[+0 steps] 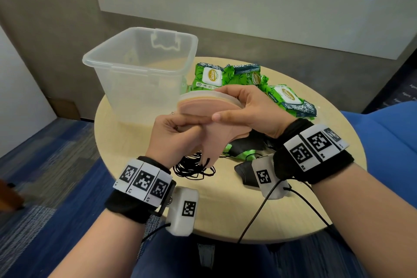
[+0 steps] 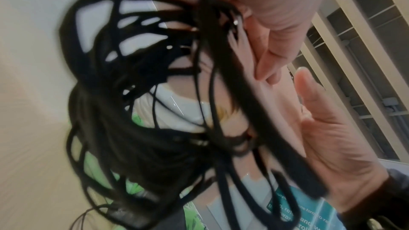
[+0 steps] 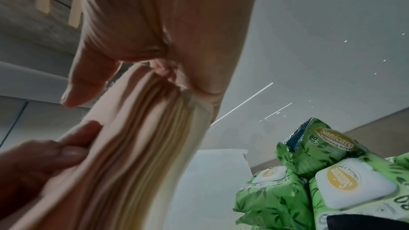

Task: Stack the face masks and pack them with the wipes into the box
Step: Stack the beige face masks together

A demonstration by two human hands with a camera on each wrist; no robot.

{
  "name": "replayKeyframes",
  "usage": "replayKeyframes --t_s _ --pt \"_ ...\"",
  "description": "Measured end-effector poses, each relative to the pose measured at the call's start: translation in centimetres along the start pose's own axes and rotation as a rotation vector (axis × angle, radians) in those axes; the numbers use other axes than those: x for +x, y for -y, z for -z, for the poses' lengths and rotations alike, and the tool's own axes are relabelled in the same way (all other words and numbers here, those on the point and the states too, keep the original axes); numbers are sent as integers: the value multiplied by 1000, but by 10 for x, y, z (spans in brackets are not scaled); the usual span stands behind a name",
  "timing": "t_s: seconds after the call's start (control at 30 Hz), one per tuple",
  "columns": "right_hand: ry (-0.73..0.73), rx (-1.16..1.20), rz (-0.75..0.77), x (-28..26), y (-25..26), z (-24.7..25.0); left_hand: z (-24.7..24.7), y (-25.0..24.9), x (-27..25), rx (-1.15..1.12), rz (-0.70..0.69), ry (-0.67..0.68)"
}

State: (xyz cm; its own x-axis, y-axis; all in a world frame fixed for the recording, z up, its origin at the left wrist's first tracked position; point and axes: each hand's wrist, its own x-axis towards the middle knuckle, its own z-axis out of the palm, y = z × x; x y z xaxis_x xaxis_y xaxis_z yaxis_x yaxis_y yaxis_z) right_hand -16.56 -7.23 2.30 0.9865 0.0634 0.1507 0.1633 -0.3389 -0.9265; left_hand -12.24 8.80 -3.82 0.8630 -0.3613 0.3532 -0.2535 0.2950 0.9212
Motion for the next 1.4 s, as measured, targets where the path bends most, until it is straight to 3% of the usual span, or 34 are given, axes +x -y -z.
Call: replayKeyframes --t_s 0.23,0.43,0.53,0.7,0.8,0.93,1.03,1.13,1.3,1.4 --pt "-5 -31 54 1 3 -2 3 7 1 5 -21 10" --pt "-15 -34 64 3 0 0 10 8 1 178 -209 44" --pt "-14 -28 48 2 -1 1 15 8 1 186 -132 147" --pt "7 37 34 3 -2 1 9 0 -4 -64 97 259" --pt "-38 30 44 2 -4 0 7 -4 -5 -71 130 246" --pt "-123 93 24 -1 -11 -1 6 -7 -3 -87 121 131" --pt "-73 104 -66 -1 -15 0 5 -5 0 -75 90 63" --pt "-78 45 -84 0 -16 1 2 -5 2 -36 62 91" --pt "-258 117 -26 4 -15 1 2 -5 10 -24 20 125" --pt "-189 166 -34 7 -18 1 2 -2 17 -6 20 84"
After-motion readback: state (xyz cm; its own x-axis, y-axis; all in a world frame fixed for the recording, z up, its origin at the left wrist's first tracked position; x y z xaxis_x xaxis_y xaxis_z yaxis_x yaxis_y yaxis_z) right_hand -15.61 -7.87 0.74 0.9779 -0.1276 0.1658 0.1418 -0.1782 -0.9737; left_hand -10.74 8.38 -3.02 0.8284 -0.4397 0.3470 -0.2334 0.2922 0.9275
